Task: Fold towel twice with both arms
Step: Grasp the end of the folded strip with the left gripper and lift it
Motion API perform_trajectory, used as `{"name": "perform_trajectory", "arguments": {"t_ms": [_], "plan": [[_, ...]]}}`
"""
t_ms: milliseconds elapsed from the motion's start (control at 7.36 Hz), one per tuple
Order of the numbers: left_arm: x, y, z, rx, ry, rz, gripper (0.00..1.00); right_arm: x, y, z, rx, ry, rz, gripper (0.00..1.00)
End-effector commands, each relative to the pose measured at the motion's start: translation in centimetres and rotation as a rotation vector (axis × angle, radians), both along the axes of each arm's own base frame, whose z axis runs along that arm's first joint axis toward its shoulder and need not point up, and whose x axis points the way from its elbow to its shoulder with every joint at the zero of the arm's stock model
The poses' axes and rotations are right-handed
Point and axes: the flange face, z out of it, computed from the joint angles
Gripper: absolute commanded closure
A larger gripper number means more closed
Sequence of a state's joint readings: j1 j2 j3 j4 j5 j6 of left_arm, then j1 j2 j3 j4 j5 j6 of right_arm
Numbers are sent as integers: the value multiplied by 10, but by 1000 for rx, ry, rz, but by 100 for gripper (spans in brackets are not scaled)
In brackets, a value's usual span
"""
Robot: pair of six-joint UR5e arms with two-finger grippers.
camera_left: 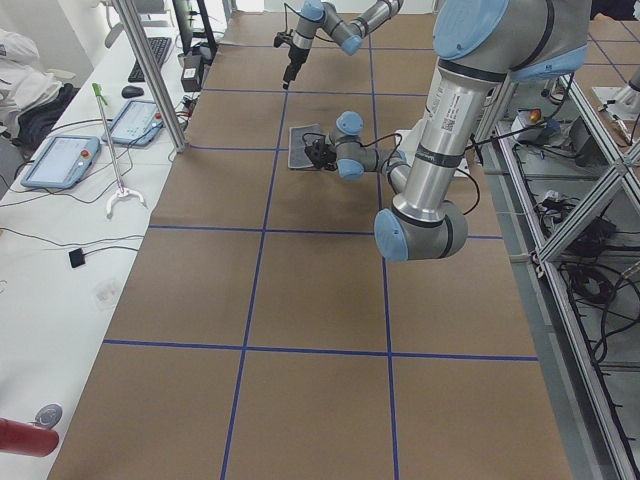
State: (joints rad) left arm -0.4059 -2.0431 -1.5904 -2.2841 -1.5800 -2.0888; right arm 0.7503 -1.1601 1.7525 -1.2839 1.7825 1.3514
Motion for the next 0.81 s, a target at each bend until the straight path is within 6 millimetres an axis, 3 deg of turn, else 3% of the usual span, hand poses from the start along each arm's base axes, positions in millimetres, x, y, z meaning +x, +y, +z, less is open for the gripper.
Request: {"name": "perform_trajectory", "arguments": {"t_ms": [0, 136, 407, 679], "plan": [[-11, 1, 3, 63, -23, 20, 100, 1, 0, 1, -3, 0, -1, 0], [-31, 3, 5, 117, -34, 31, 100, 1, -1, 3, -4, 3, 0, 0], [-80, -15, 26, 180, -85, 8, 100, 13, -1, 13, -19, 6, 0, 0], [-124, -39, 44, 282, -169, -6, 100, 63, -10, 51, -8, 48, -75, 0]]}}
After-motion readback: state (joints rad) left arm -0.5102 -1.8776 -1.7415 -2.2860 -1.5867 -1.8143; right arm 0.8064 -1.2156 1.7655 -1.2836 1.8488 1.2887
